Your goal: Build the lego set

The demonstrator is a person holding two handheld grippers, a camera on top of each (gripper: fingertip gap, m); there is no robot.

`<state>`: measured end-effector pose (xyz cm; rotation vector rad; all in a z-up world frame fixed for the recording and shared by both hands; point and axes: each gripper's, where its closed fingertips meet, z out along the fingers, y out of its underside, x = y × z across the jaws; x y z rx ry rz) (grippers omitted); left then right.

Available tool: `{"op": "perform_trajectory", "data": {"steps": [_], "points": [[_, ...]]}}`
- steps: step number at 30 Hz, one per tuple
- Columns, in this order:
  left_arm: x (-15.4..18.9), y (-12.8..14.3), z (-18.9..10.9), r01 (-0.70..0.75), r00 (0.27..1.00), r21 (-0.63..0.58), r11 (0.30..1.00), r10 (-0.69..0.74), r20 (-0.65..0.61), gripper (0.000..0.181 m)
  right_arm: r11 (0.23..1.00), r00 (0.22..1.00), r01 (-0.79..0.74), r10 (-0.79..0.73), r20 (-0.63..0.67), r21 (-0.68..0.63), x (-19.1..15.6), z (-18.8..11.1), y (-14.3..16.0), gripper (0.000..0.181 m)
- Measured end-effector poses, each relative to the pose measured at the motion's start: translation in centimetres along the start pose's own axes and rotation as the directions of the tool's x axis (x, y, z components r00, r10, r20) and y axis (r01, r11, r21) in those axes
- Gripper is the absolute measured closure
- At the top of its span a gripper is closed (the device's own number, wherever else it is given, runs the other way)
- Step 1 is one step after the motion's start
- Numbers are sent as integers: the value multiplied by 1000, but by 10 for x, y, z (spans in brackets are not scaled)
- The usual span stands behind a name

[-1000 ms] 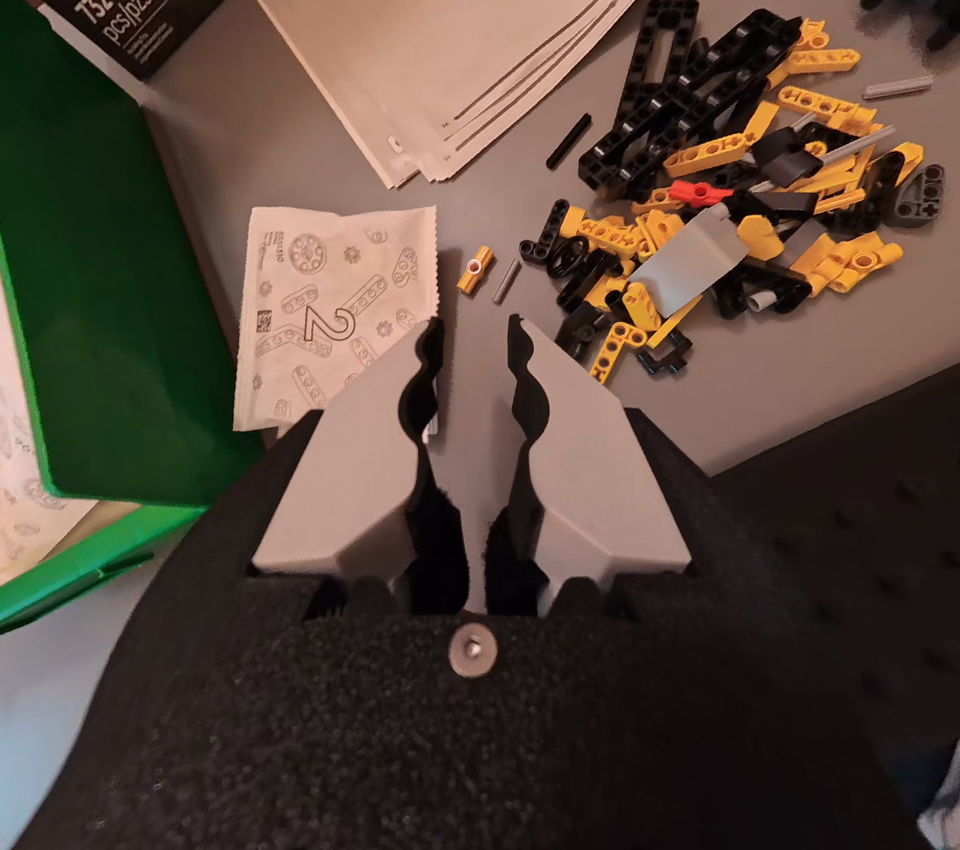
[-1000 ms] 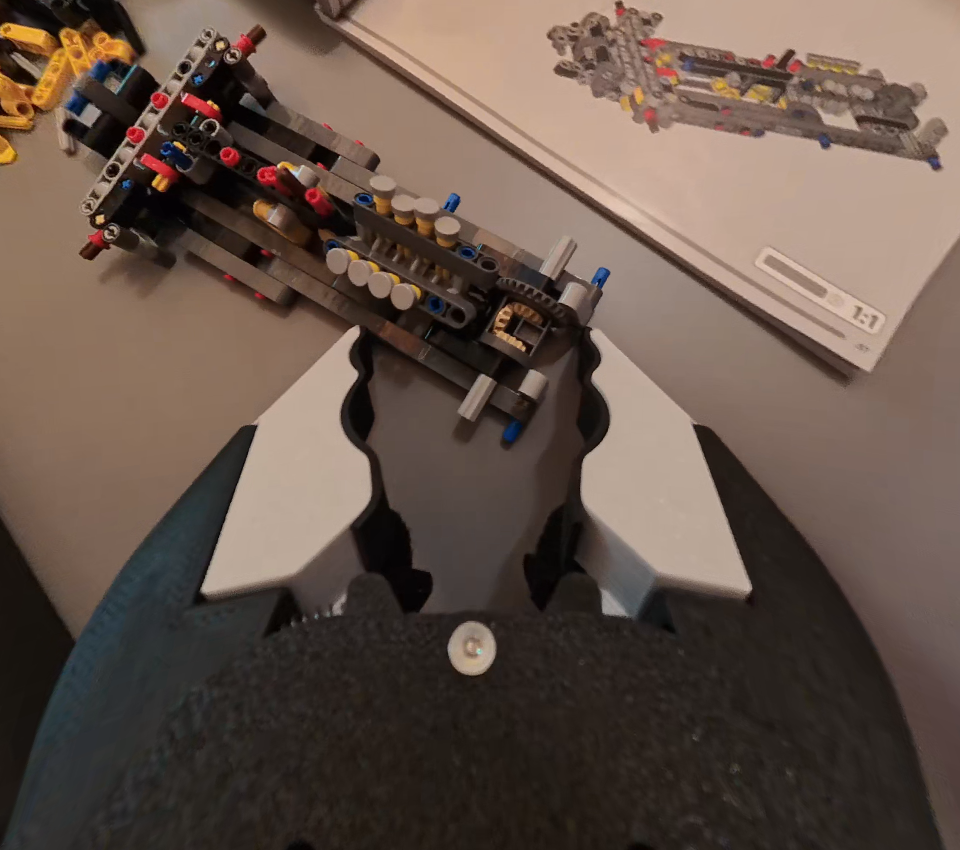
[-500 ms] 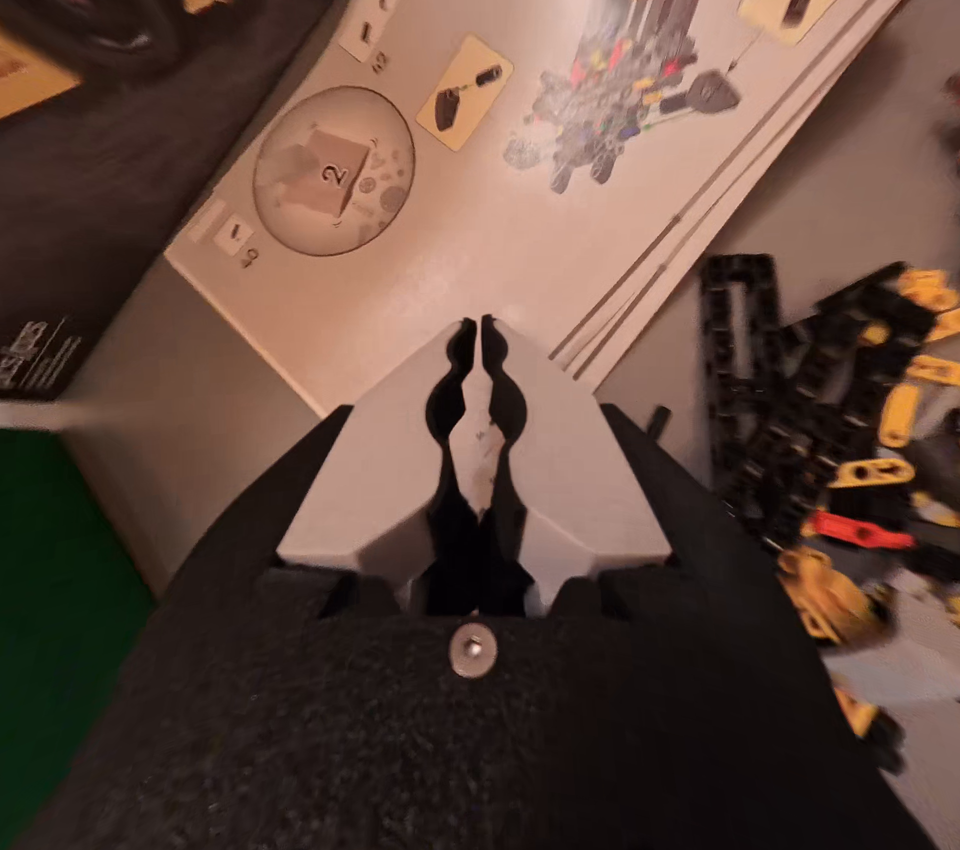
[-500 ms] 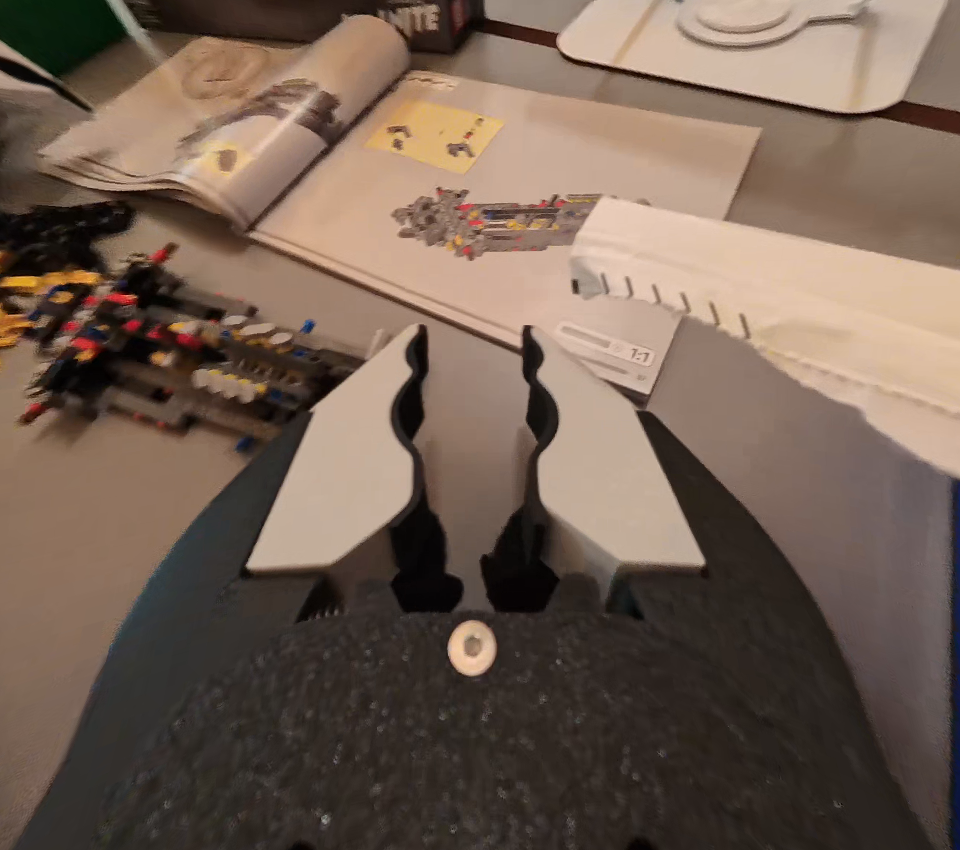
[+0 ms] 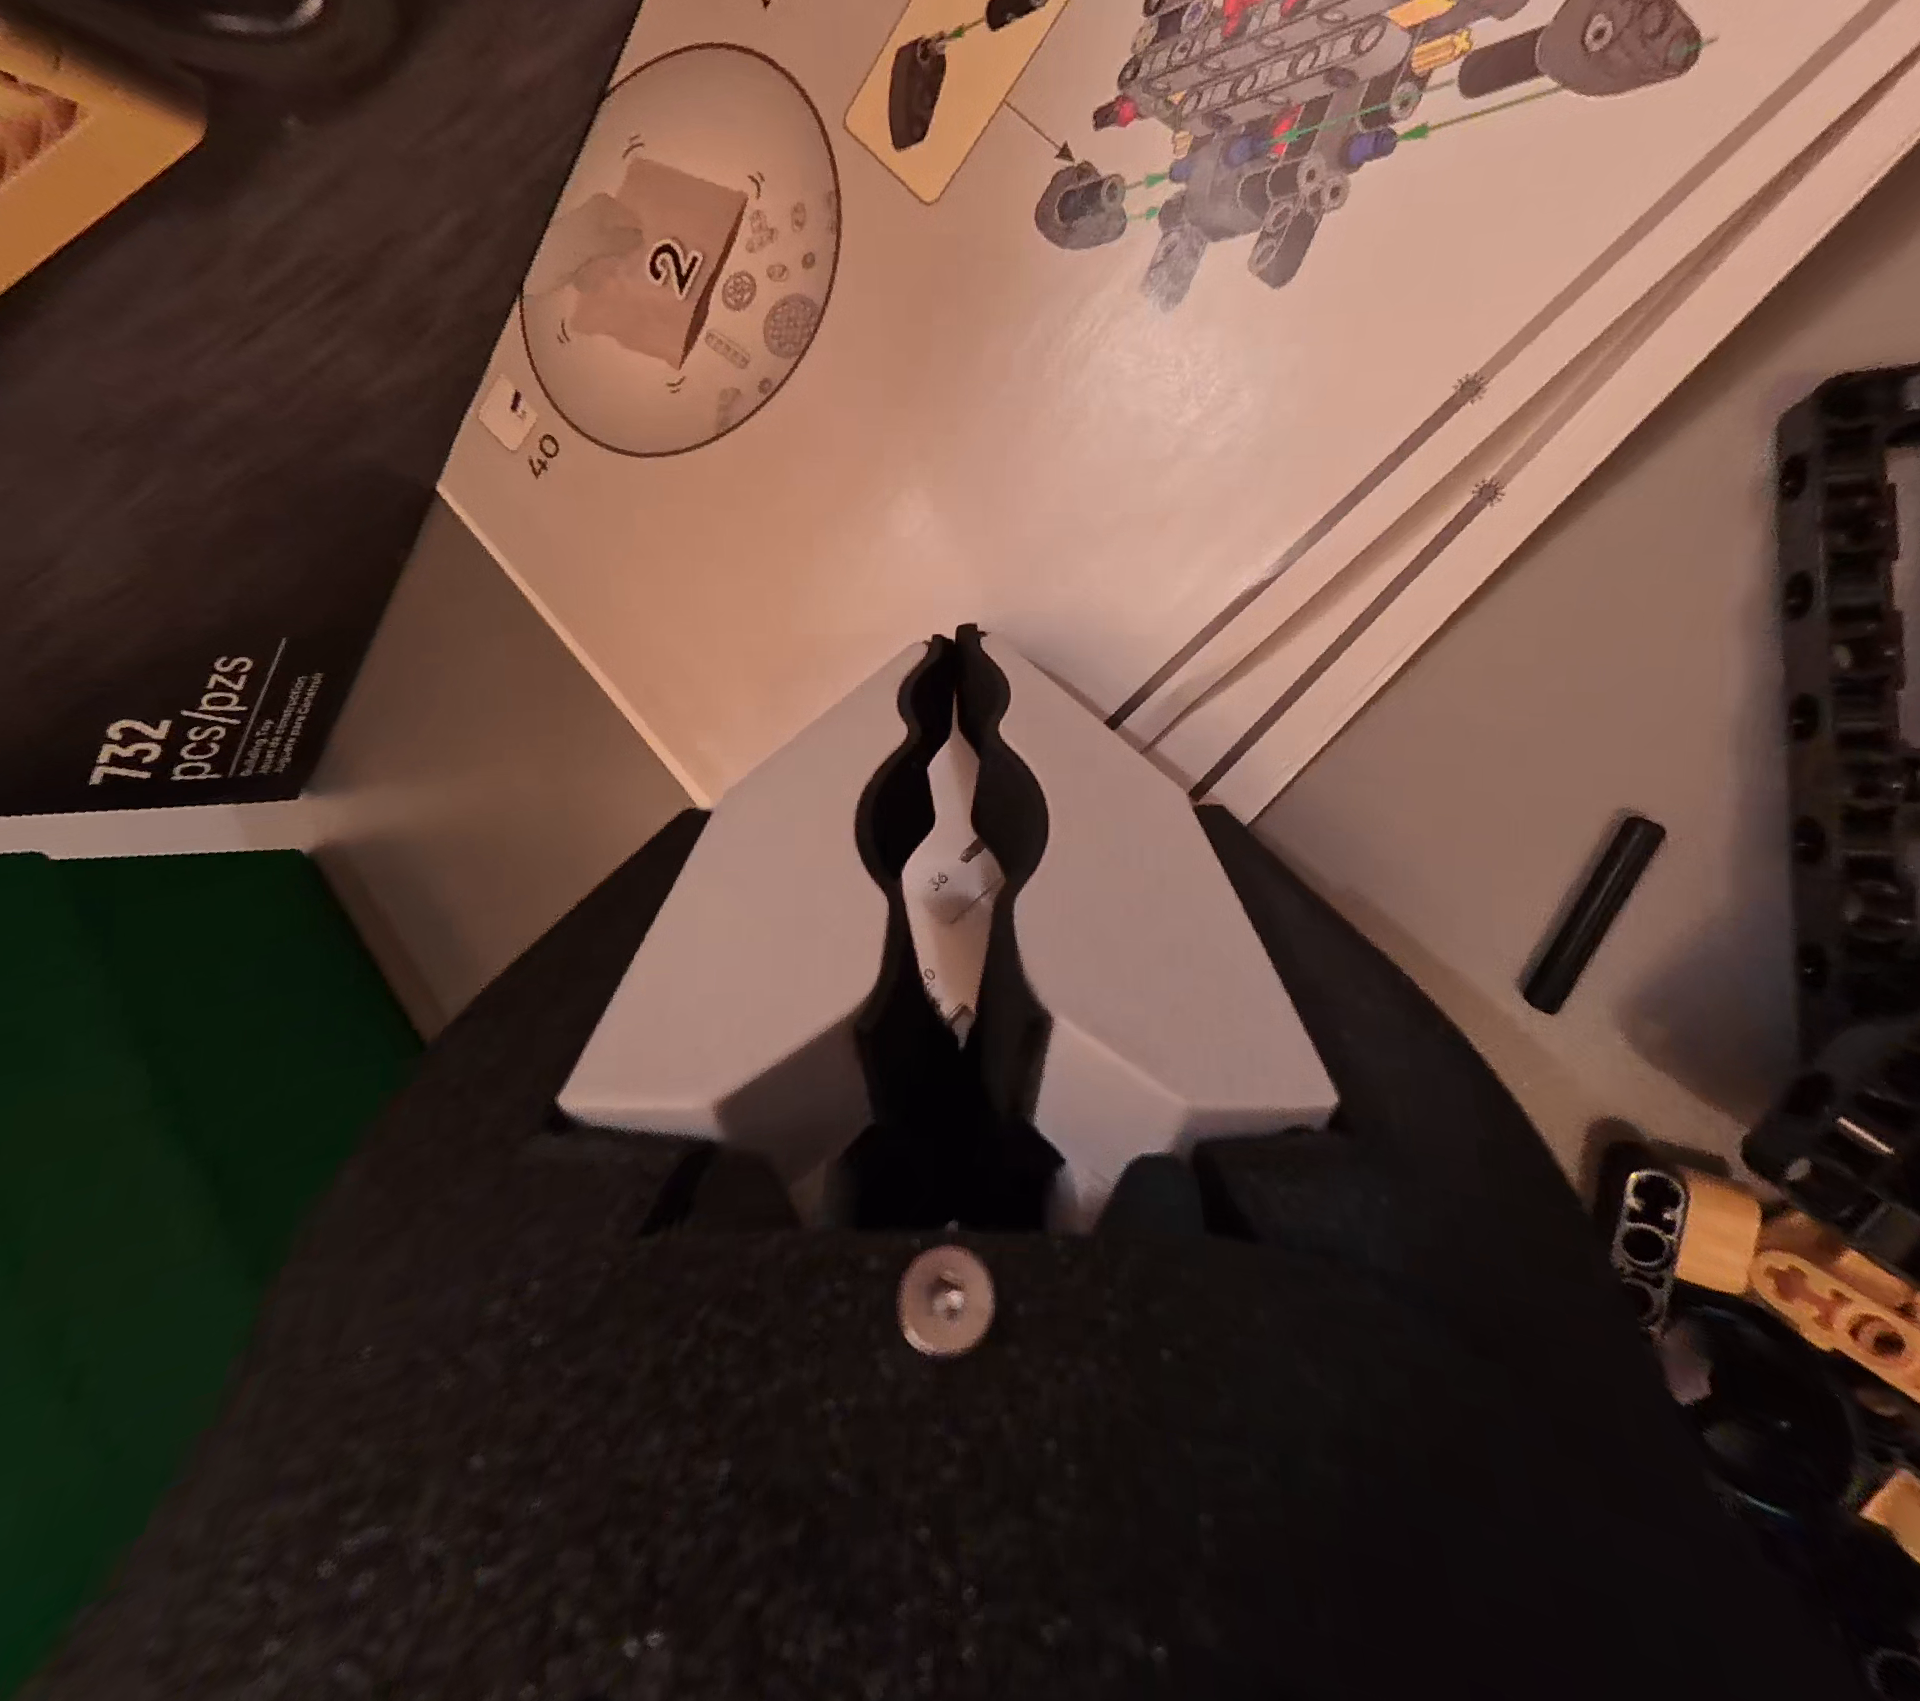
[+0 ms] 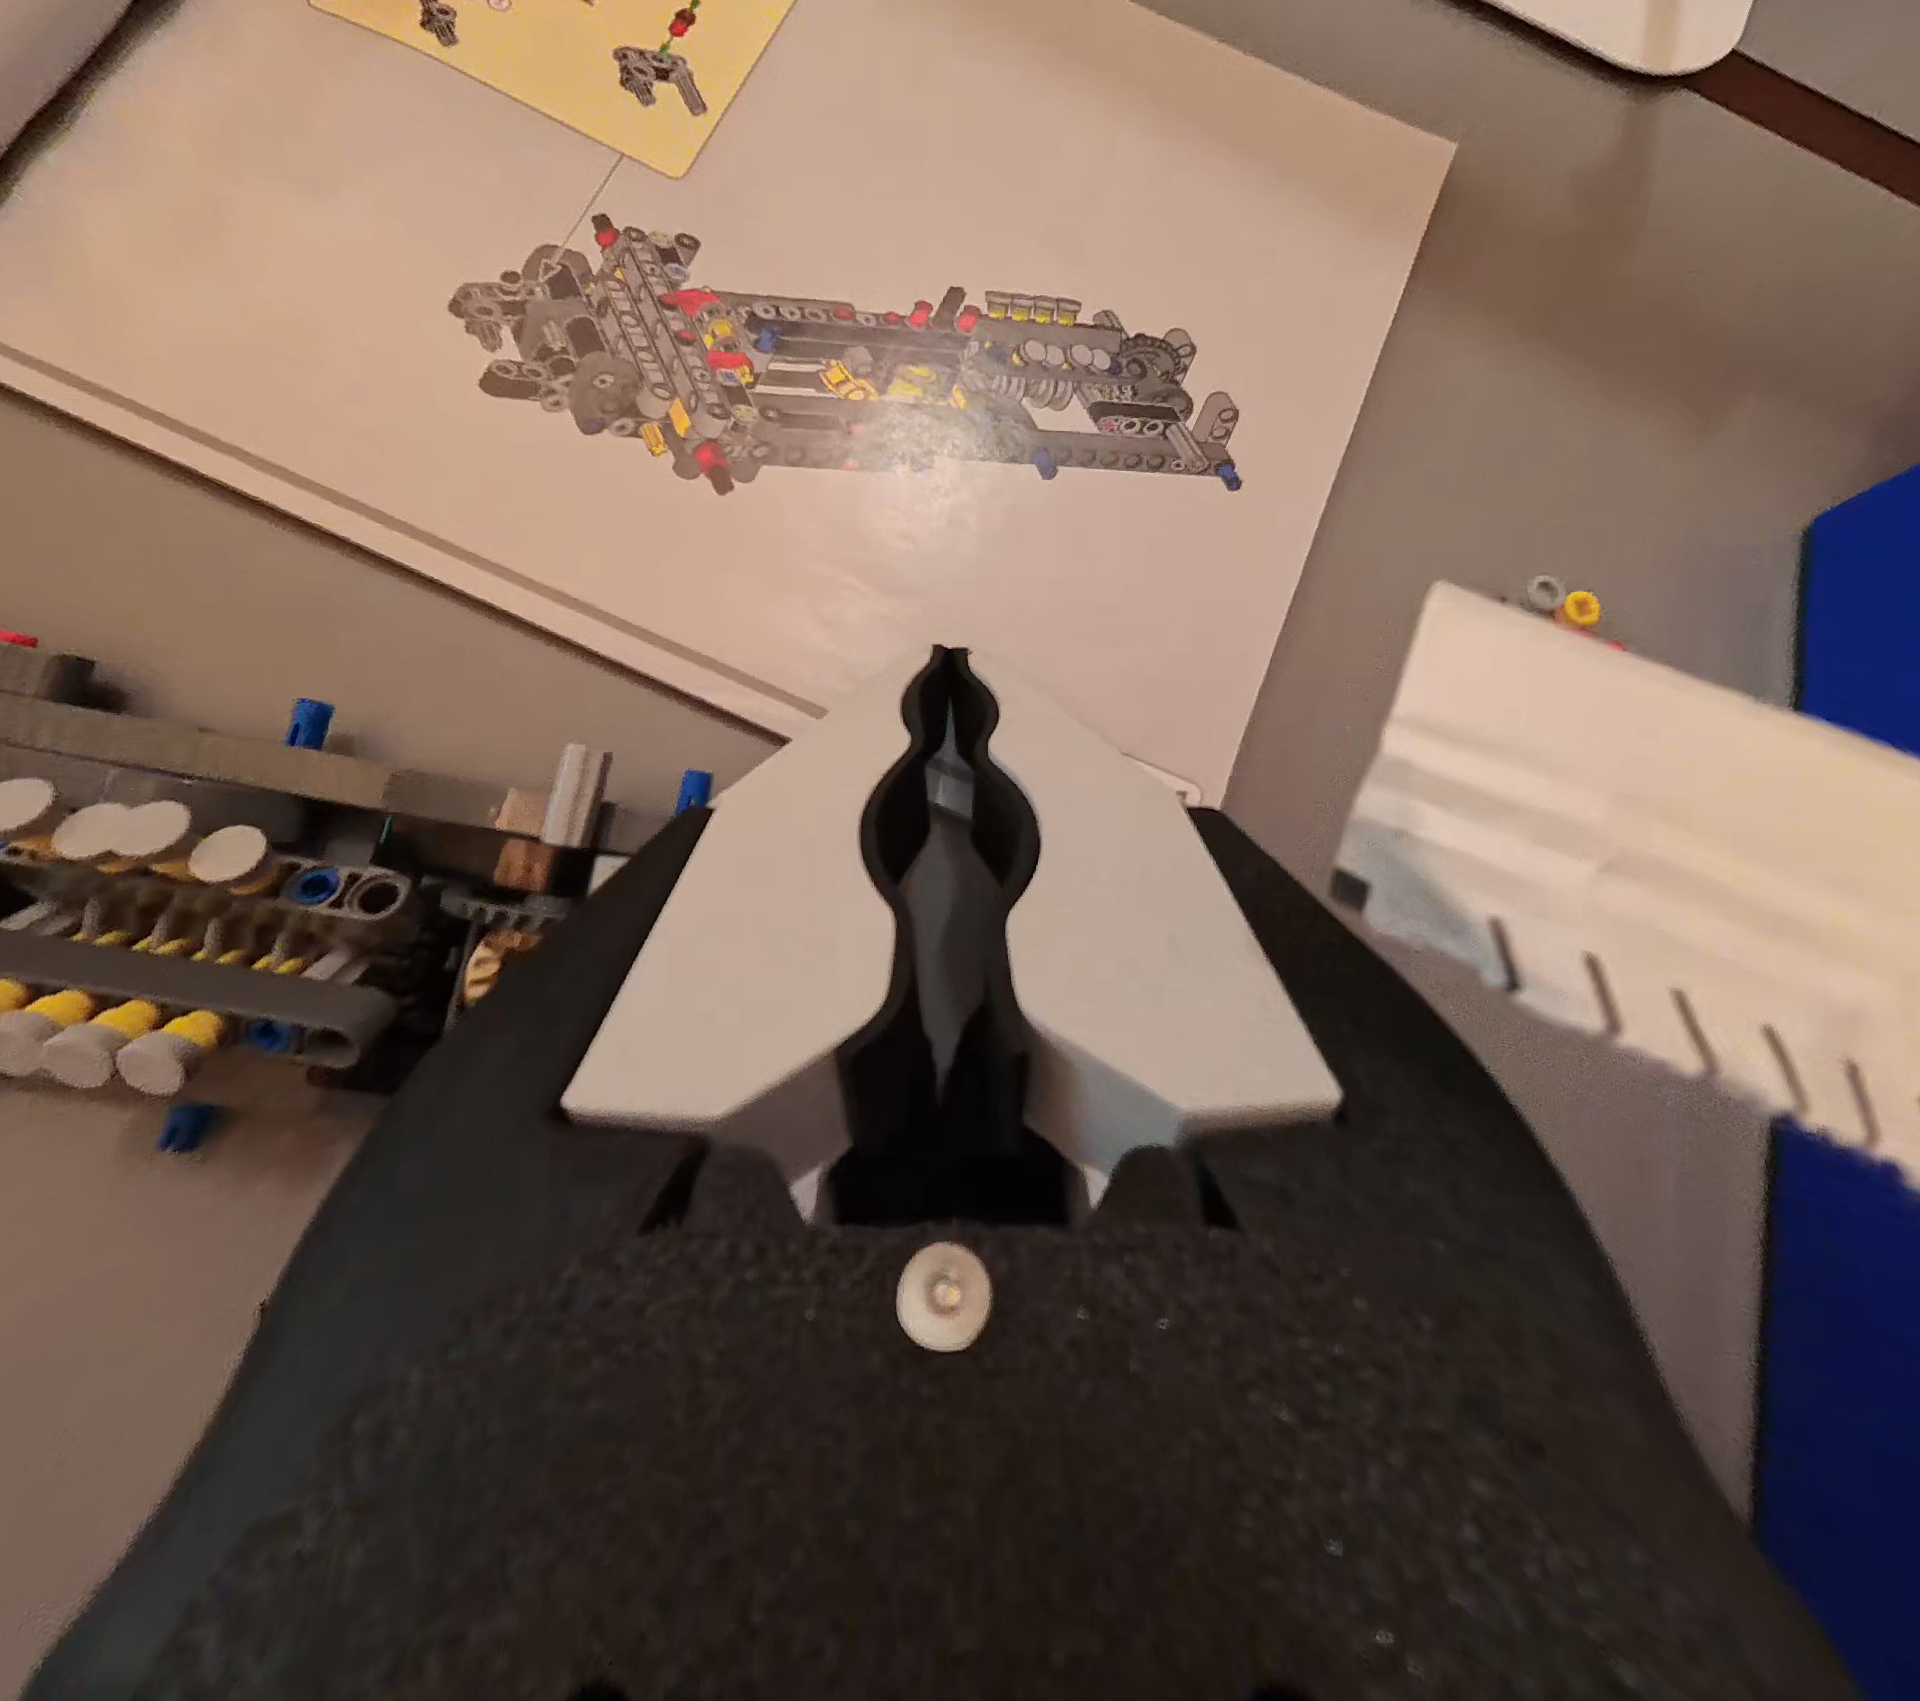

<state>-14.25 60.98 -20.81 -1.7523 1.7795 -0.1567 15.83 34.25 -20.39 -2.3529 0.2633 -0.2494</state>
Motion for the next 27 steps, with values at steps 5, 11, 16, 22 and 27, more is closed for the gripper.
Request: {"op": "perform_trajectory", "data": {"steps": [5, 11, 16, 22, 27], "points": [[-1, -10, -6, -32, 999, -68, 997, 35, 36, 178, 991, 991, 134, -134, -25, -9, -4, -20, -29, 181], [57, -171, -34, 23, 972, 313, 950, 53, -231, 177, 891, 871, 453, -452, 193, 42, -96, 9, -95, 181], [111, -216, 11, 12, 883, 248, 969, 106, -457, 181, 903, 863, 426, -385, 327, -60, -93, 48, -63, 181], [123, -168, 28, -63, 855, 169, 984, 140, -499, 181, 938, 877, 346, -311, 367, -33, -90, 52, -63, 181], [95, -123, 36, -87, 902, 105, 991, 123, -415, 181, 931, 864, 365, -334, 376, -11, -90, 52, -62, 181]]}}
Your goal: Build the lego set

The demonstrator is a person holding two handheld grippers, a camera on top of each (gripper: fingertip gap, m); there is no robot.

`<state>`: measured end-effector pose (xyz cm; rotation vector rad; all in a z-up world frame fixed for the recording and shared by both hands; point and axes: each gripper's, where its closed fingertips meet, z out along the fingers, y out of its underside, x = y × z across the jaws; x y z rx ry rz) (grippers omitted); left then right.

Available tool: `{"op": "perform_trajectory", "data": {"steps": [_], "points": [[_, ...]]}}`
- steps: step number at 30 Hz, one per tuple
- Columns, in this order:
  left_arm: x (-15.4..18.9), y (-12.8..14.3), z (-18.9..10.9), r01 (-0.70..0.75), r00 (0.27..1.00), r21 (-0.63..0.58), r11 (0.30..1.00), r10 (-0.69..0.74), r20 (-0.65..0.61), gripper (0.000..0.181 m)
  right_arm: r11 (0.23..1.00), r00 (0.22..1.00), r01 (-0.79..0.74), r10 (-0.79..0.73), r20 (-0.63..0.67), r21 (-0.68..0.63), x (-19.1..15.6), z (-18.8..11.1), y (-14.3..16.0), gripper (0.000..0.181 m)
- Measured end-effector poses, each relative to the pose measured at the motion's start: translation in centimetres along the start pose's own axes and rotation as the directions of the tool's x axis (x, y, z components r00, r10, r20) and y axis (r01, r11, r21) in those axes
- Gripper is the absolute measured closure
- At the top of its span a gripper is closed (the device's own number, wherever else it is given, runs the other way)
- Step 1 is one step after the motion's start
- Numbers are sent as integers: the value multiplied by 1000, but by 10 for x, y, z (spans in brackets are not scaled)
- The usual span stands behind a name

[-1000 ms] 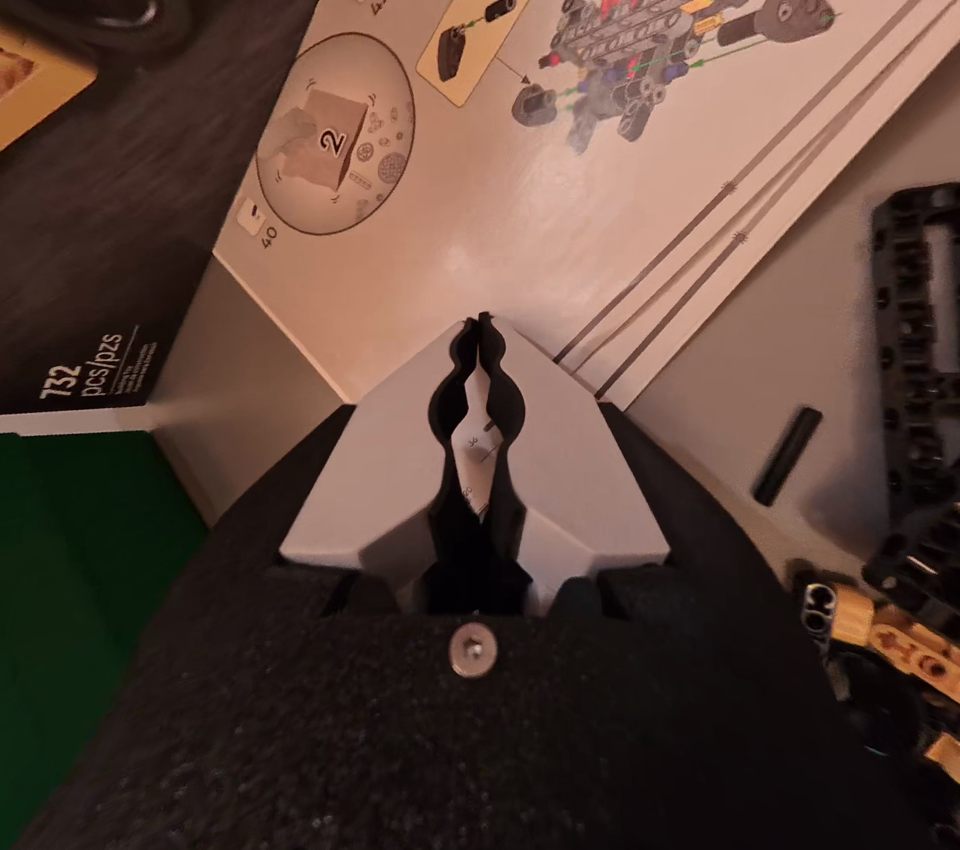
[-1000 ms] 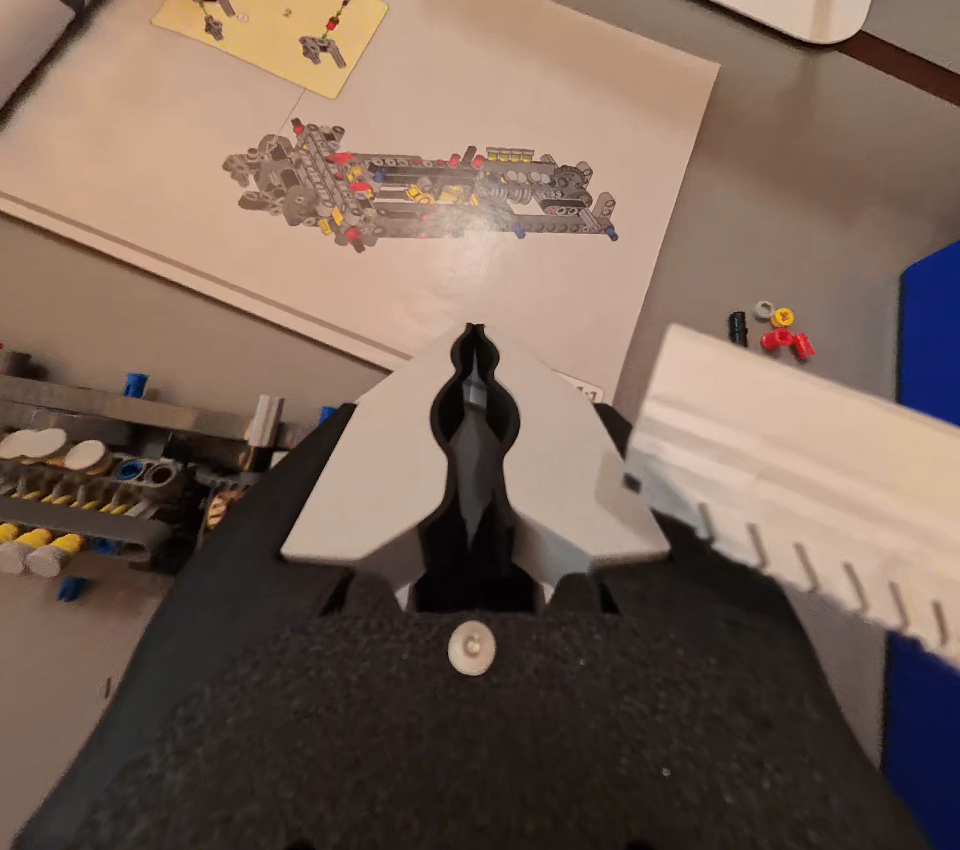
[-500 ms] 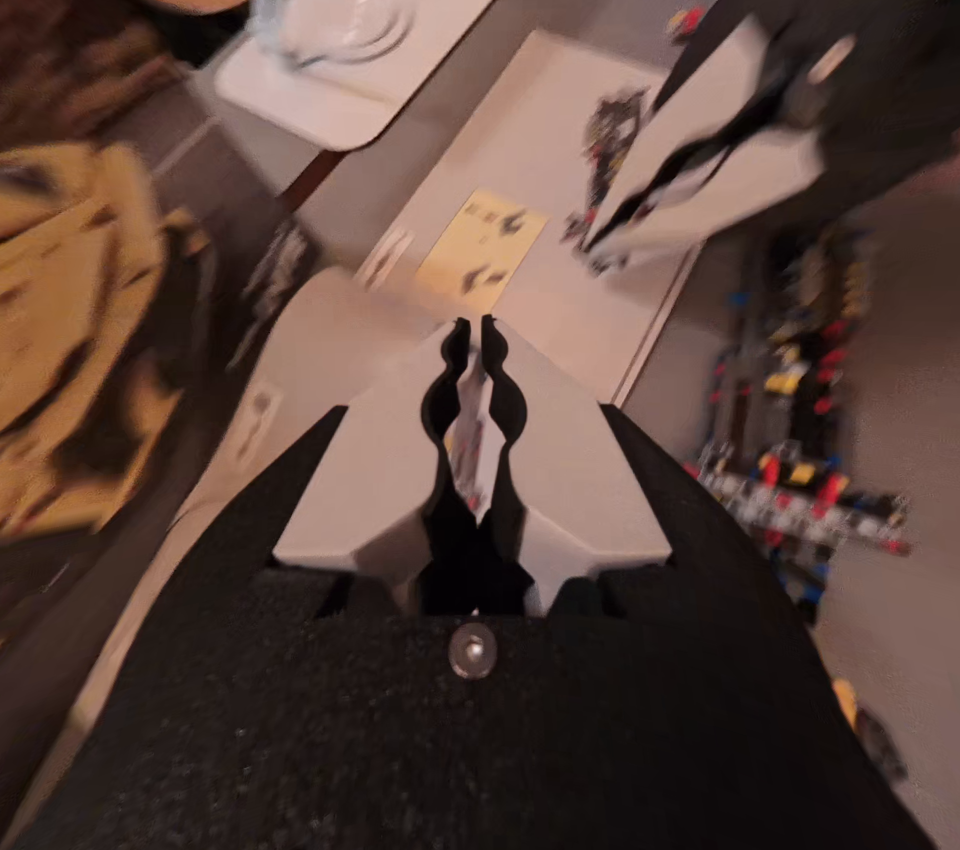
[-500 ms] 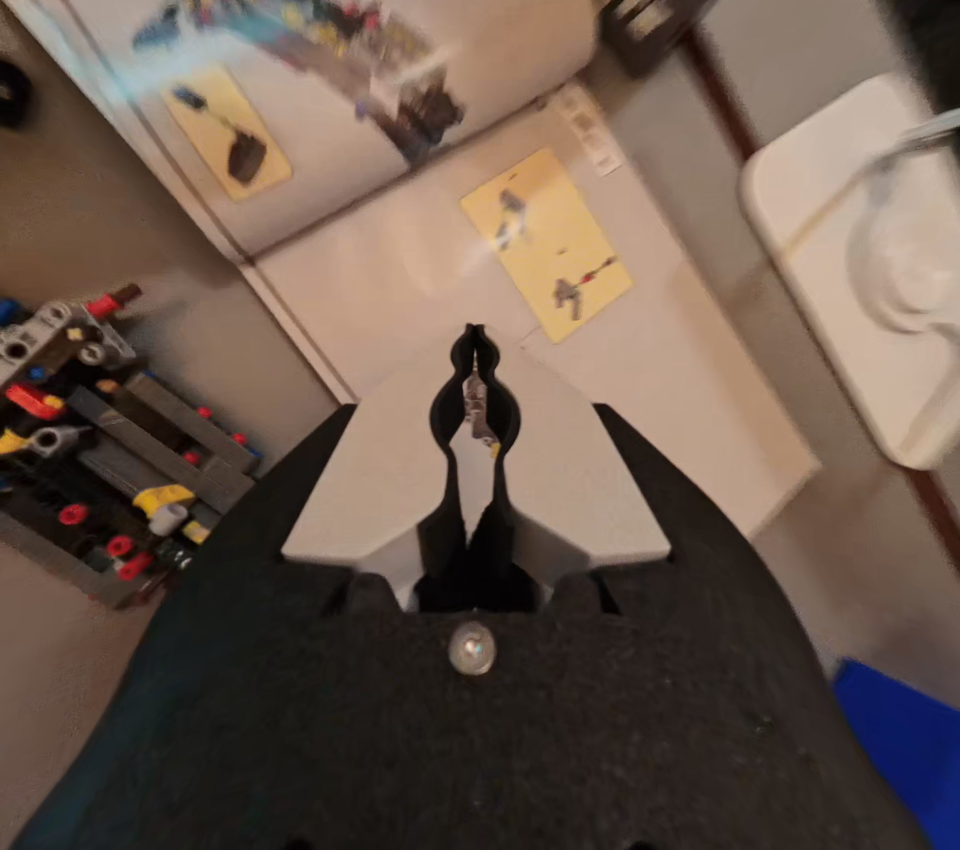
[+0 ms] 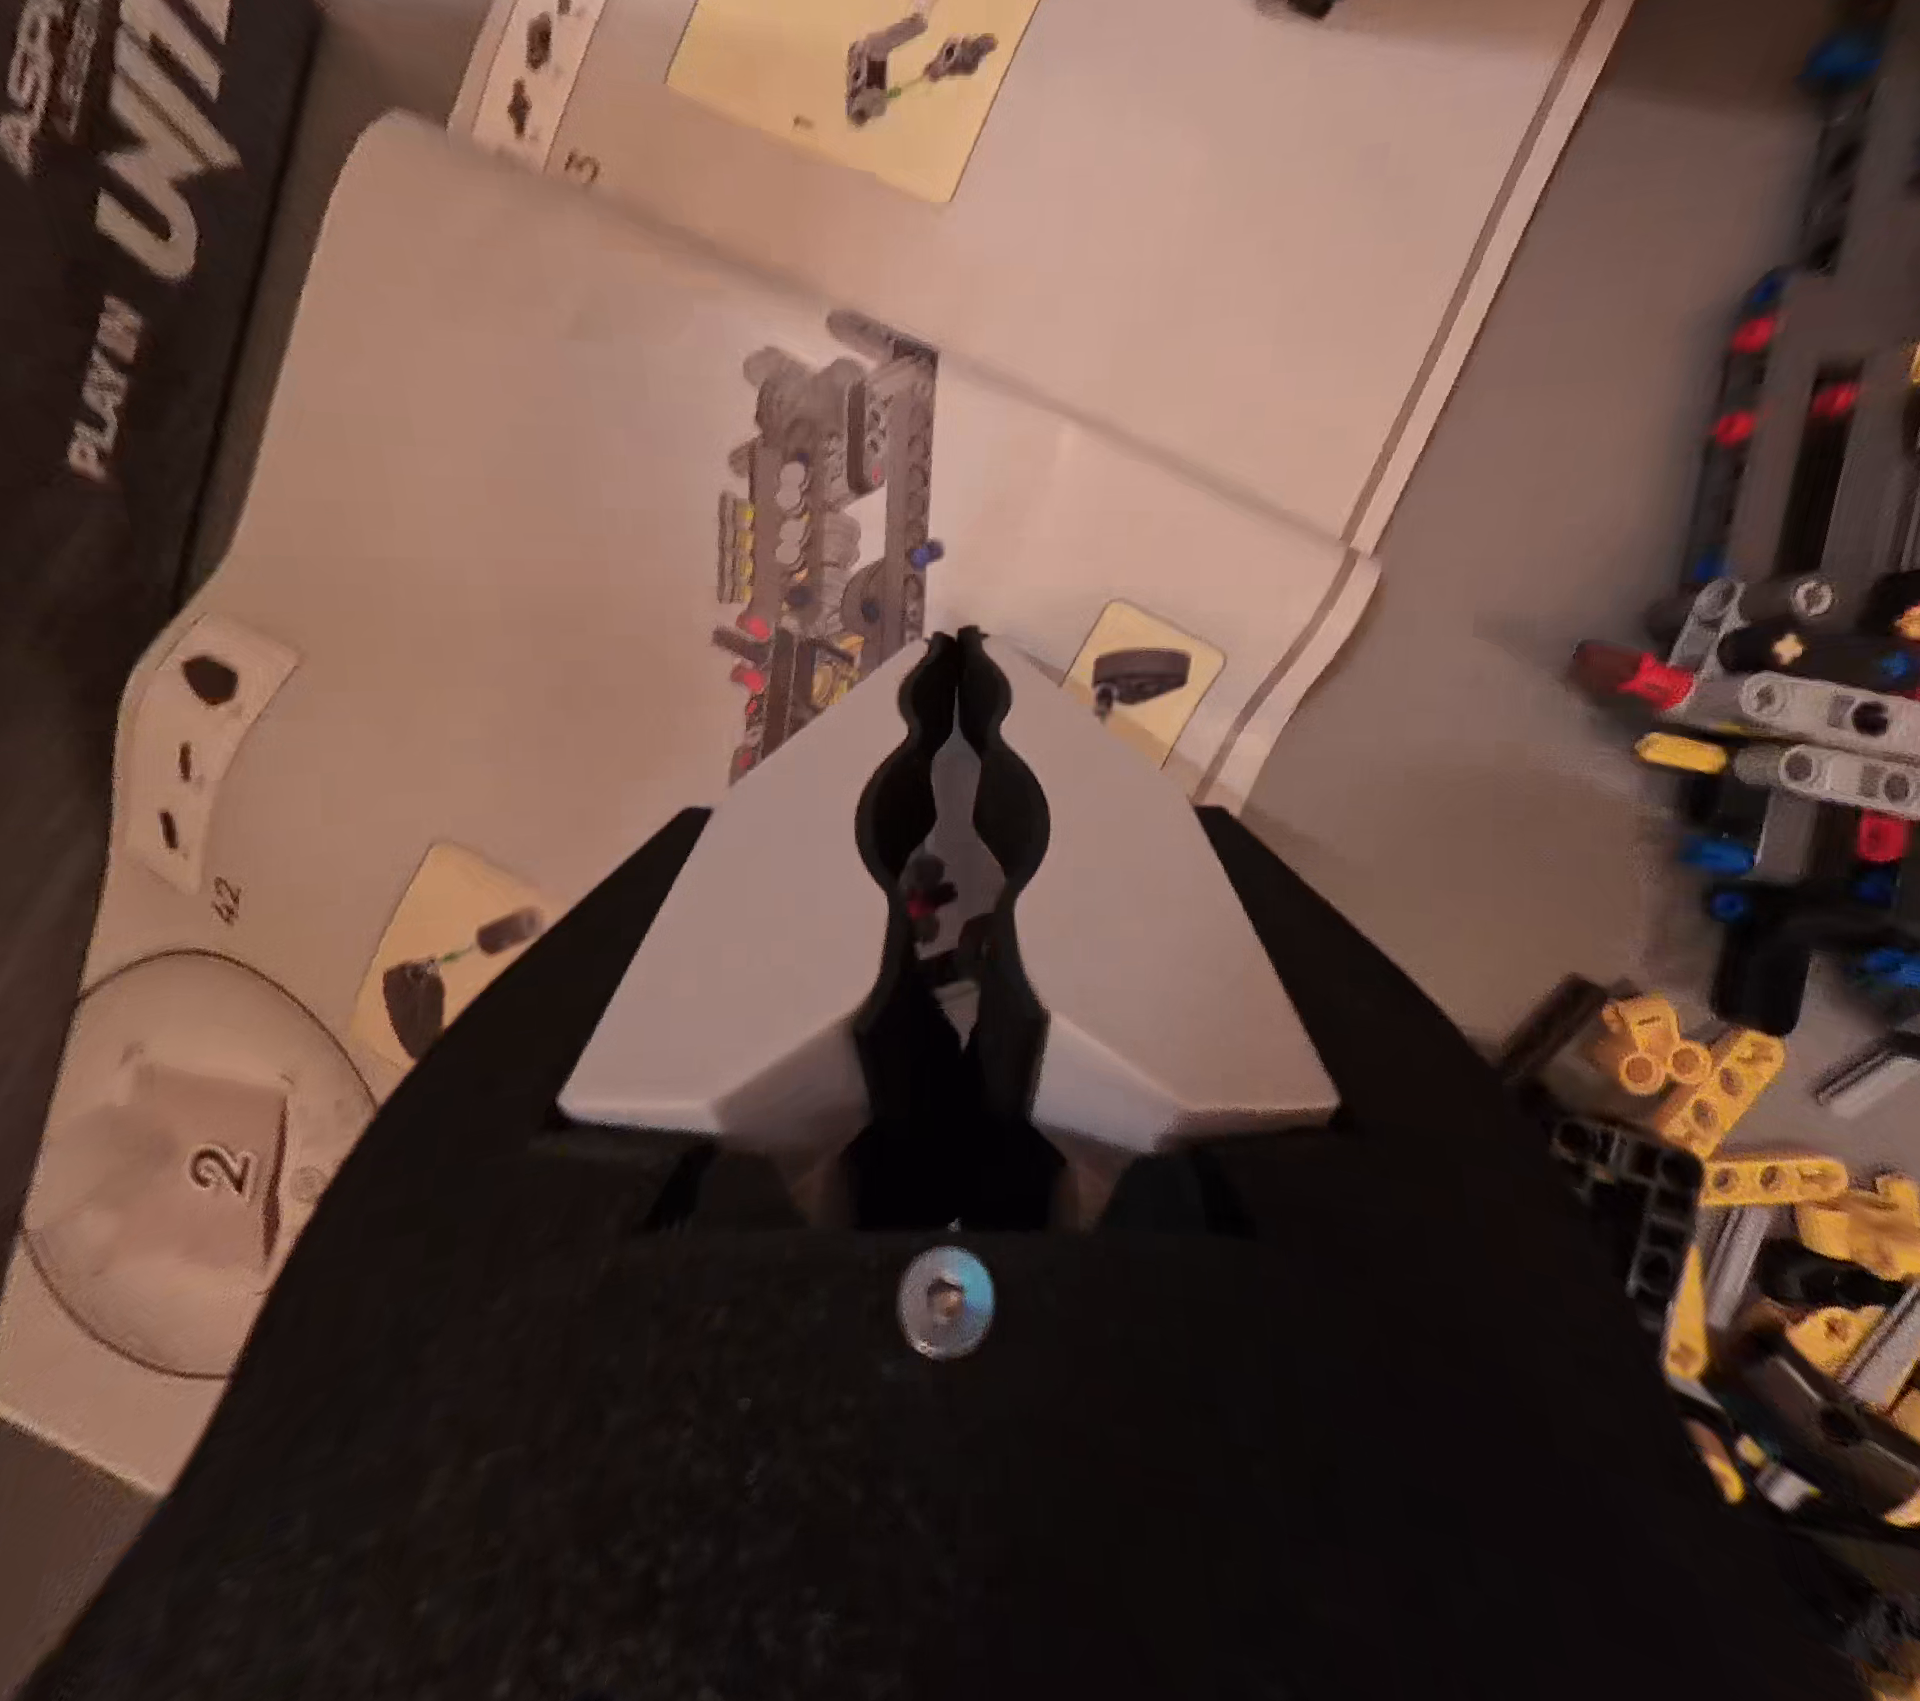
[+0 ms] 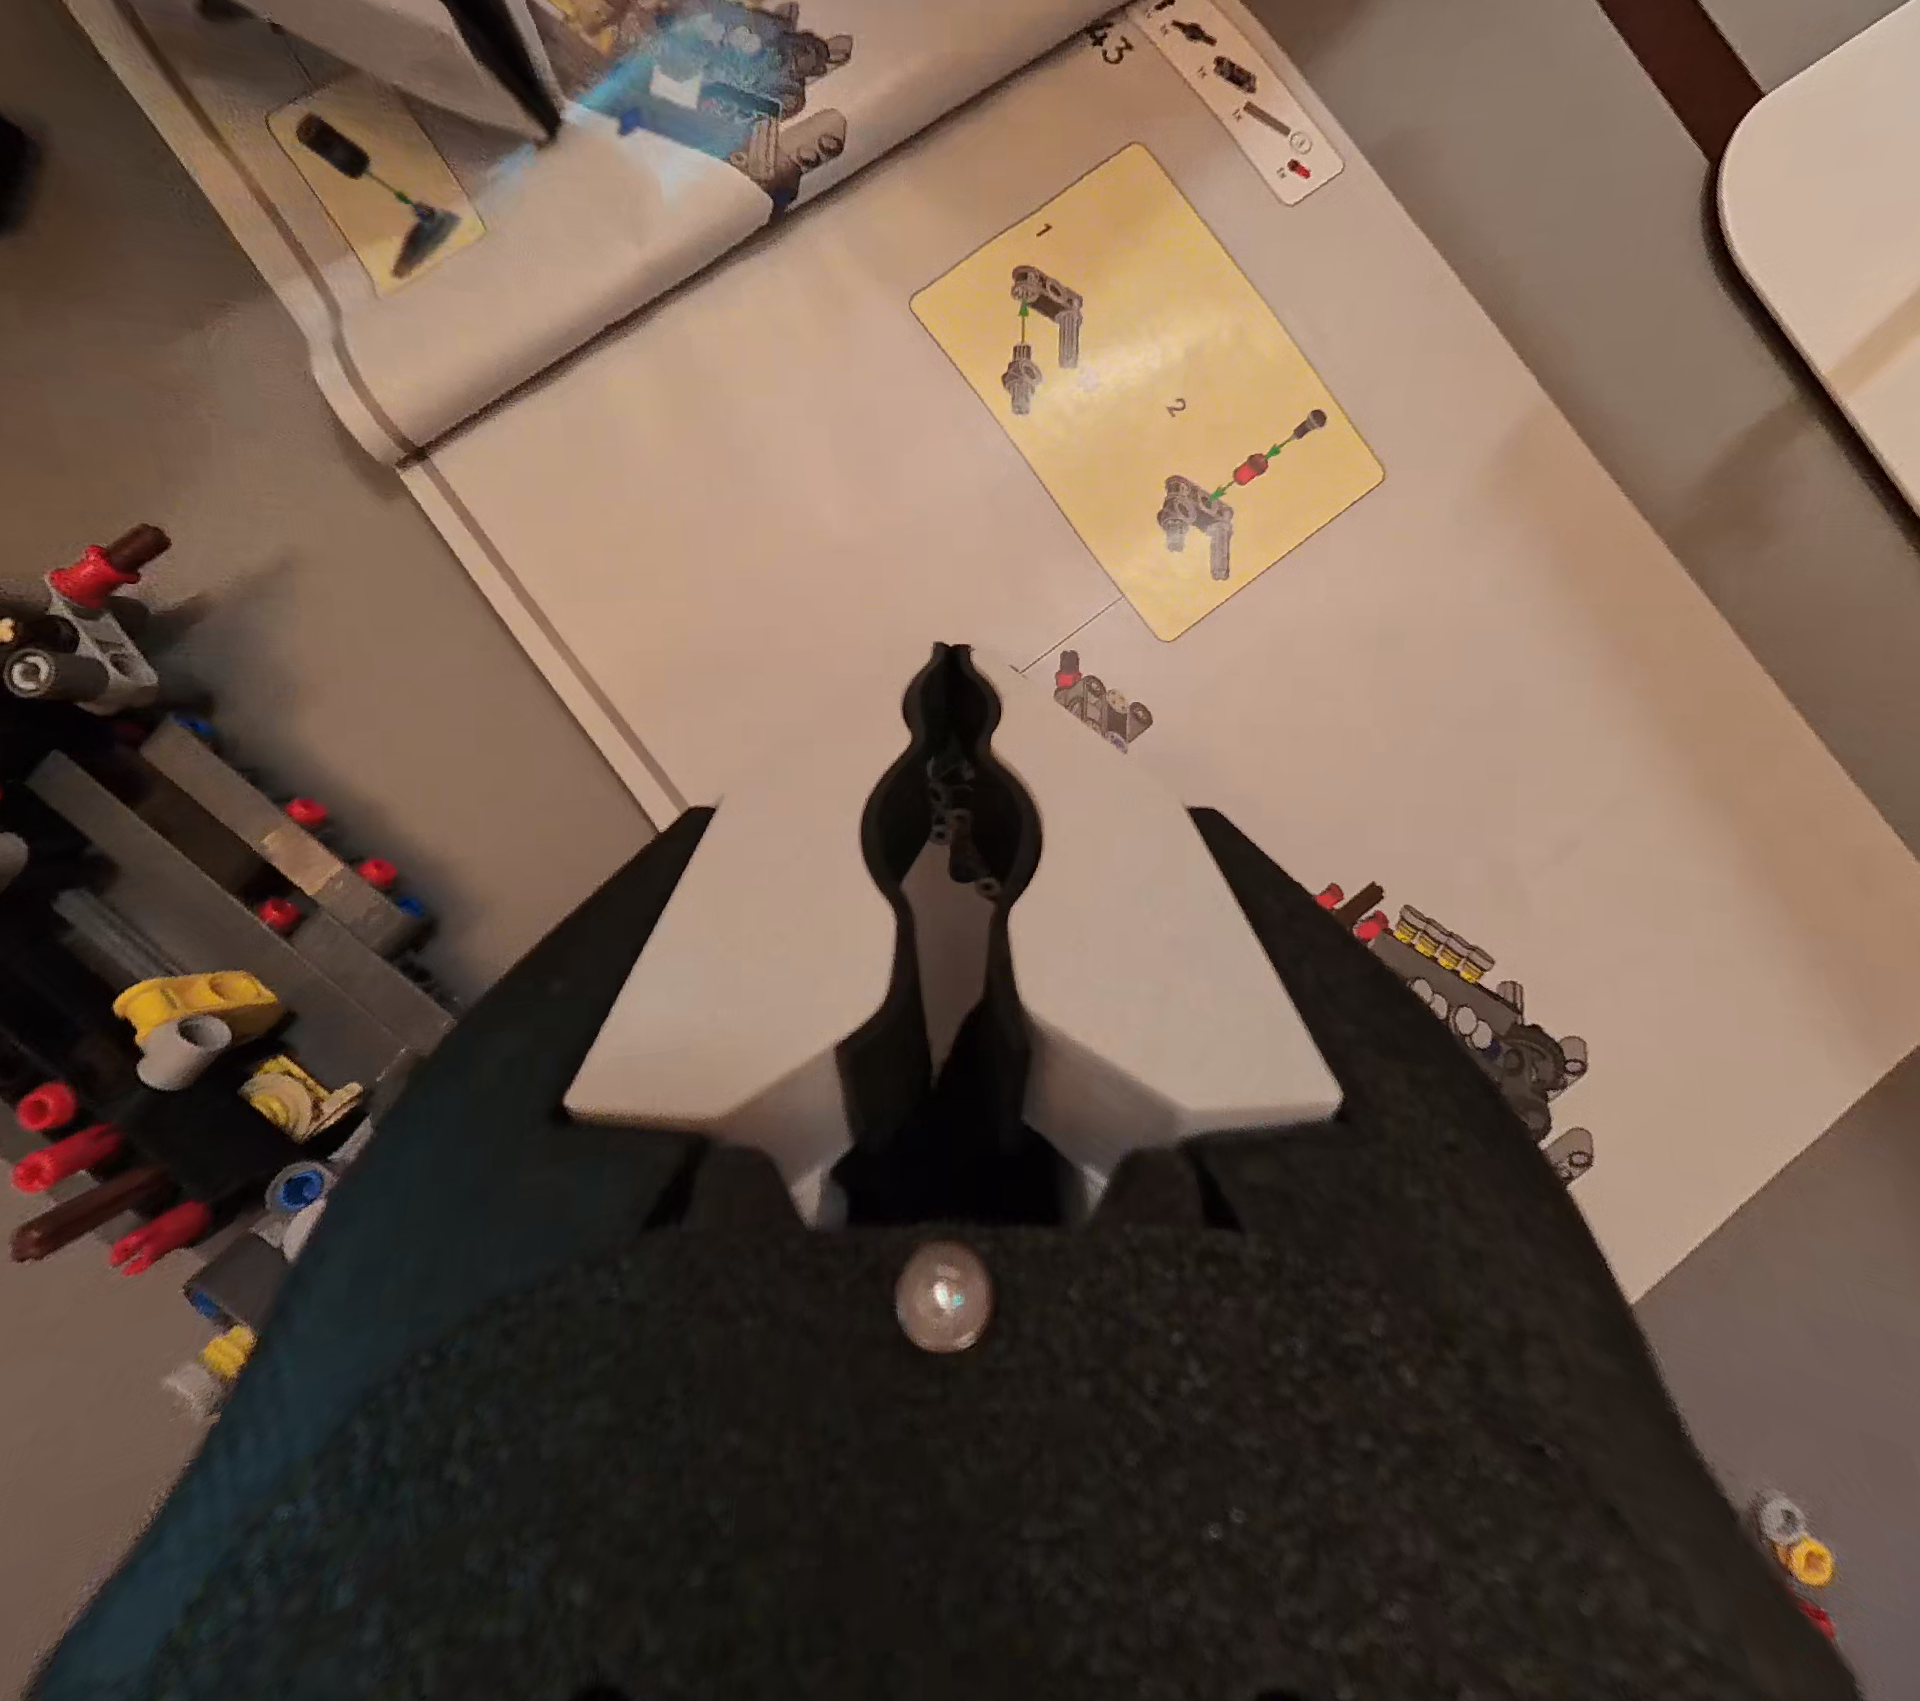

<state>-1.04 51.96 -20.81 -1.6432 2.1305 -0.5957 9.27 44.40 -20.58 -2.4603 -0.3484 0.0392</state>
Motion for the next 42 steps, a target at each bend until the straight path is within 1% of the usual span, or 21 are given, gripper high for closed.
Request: {"op": "perform_trajectory", "data": {"steps": [3, 4, 5, 6, 7, 9, 11, 14, 16, 17, 20, 21, 22, 23, 25, 31, 36, 38, 40, 41, 42], "points": [[-2, 6, -3, 56, 998, 30, 998, -56, -24, 181, 997, 1000, 16, -16, -4, -76, 0, 0, 0, 181], [-2, 7, -4, 52, 999, 32, 998, -51, -16, 181, 992, 998, 55, -57, -16, -109, -3, 0, -4, 181], [-2, 8, -4, 51, 999, 34, 998, -50, -7, 181, 991, 992, 124, -123, 28, -49, -18, 0, -20, 181], [-1, 8, -4, 56, 998, 40, 998, -56, -2, 181, 981, 976, 184, -190, 106, 64, -44, -1, -42, 181], [1, 8, -4, 66, 998, 49, 997, -66, -6, 181, 969, 962, 215, -231, 143, 123, -62, 0, -56, 181], [3, 9, -5, 97, 995, 72, 993, -96, -20, 181, 959, 938, 263, -280, 206, 107, -83, 12, -61, 181], [5, 9, -6, 122, 992, 92, 988, -119, -32, 181, 959, 927, 269, -283, 246, 89, -92, 24, -59, 181], [6, 10, -6, 154, 987, 90, 984, -148, -64, 181, 955, 922, 285, -296, 250, 82, -93, 30, -52, 181], [1, 3, -6, 169, 984, 73, 983, -165, -62, 181, 952, 922, 297, -307, 236, 77, -93, 31, -52, 181], [-6, -8, -8, 184, 982, 101, 978, -180, -48, 181, 950, 921, 301, -311, 233, 79, -93, 31, -51, 181], [-30, -58, -10, 259, 965, 220, 941, -259, -29, 181, 950, 921, 299, -311, 236, 85, -94, 33, -51, 181], [-39, -66, -5, 259, 964, 221, 940, -265, -3, 181, 952, 922, 294, -306, 237, 85, -94, 33, -51, 181], [-47, -69, 4, 255, 963, 195, 947, -266, 32, 181, 952, 923, 293, -306, 235, 87, -94, 33, -51, 181], [-56, -66, 13, 262, 959, 153, 953, -275, 68, 181, 952, 924, 293, -306, 232, 89, -94, 33, -51, 181], [-61, -59, 29, 272, 956, 96, 957, -280, 84, 181, 954, 926, 285, -299, 232, 93, -94, 33, -51, 181], [-59, -54, 33, 320, 939, 109, 941, -330, 99, 181, 957, 927, 271, -289, 241, 104, -95, 34, -51, 181], [-59, -54, 33, 332, 931, 124, 935, -346, 113, 181, 965, 933, 246, -261, 248, 91, -95, 33, -52, 181], [-61, -55, 31, 313, 936, 125, 942, -328, 128, 181, 973, 939, 215, -230, 254, 86, -96, 30, -57, 181], [-63, -51, 20, 337, 924, 127, 933, -354, 145, 174, 965, 944, 197, -234, 233, 171, -96, 15, -70, 181], [-61, -48, 8, 344, 920, 147, 928, -364, 147, 159, 958, 951, 174, -223, 212, 228, -94, 2, -78, 181], [-58, -43, -11, 339, 918, 173, 925, -365, 155, 149, 949, 959, 144, -205, 198, 282, -93, -13, -85, 180]]}}
